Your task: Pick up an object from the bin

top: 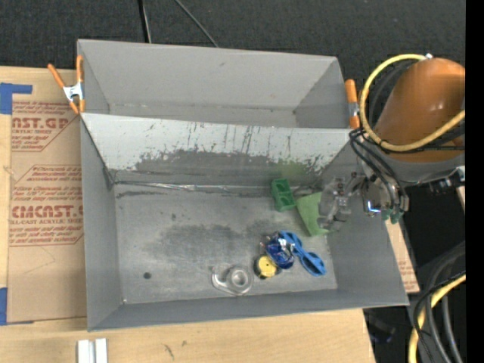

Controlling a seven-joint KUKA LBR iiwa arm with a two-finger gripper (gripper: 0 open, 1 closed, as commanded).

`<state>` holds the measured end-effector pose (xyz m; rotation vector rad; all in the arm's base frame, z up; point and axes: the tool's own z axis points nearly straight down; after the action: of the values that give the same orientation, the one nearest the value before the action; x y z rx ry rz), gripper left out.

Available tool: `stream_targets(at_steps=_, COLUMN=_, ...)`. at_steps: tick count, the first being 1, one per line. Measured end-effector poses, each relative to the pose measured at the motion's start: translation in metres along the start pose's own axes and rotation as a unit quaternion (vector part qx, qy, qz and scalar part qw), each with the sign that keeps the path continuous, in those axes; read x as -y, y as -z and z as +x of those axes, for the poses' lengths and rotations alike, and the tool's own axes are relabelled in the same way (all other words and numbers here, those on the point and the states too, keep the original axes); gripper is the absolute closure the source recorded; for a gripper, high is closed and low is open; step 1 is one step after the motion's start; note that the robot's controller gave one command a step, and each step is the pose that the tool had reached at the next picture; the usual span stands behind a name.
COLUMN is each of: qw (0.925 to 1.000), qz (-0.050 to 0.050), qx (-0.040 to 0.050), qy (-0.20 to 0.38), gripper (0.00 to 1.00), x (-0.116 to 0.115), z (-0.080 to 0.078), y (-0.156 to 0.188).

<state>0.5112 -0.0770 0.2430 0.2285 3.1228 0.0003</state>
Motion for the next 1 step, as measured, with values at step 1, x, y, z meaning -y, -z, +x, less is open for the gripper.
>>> stream_targets(at_steps=1, qw=1.0000, qz=0.000, qx=-0.0039, qy=-0.001, gripper=0.00, x=0.0004, z=0.0015, y=-0.0048)
